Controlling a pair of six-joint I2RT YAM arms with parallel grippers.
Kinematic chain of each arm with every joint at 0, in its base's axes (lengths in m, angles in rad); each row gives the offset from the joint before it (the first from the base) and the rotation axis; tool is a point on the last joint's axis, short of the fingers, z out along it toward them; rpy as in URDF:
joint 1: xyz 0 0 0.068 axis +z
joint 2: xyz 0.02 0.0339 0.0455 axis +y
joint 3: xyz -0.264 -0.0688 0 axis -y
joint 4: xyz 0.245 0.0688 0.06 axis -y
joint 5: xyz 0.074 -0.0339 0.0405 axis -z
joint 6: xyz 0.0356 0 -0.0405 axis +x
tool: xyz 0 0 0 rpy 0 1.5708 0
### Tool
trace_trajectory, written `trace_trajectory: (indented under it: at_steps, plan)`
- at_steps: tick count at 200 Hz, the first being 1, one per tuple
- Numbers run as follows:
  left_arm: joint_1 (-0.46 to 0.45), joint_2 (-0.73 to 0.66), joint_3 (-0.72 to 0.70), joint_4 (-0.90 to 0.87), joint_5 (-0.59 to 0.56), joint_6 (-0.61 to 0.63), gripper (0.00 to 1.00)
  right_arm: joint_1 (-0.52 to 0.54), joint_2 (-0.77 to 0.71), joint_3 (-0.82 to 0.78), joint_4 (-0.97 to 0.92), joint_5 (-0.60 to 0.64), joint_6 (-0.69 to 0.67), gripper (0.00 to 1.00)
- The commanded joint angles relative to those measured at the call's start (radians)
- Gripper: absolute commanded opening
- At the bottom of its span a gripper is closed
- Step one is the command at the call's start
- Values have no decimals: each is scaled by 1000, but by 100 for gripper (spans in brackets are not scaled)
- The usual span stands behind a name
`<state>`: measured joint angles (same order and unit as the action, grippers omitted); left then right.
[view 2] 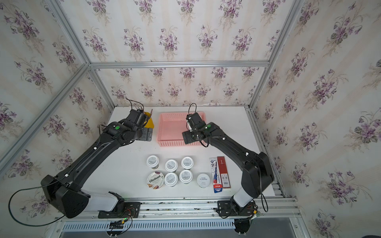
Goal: Put the yogurt in the basket
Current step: Place the yogurt in the basket, then pick up the yogurt from the center of the board.
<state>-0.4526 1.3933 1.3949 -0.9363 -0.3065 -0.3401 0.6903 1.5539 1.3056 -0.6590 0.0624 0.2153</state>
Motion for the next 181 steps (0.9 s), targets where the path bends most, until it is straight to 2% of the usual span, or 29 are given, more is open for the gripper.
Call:
trace_trajectory:
  at_steps: [1, 31, 74, 181]
  plan:
    - [-4, 4, 7, -30, -1, -1, 99, 61, -68, -93, -35, -10, 74, 83]
    - [-5, 5, 13, -27, 0, 4, 99, 146, -140, -194, -66, -28, 129, 83]
    - [-4, 13, 18, -27, -2, 7, 99, 186, -152, -263, -65, -50, 147, 86]
    - [-4, 11, 16, -26, -3, 9, 99, 216, -47, -227, -7, -45, 133, 86]
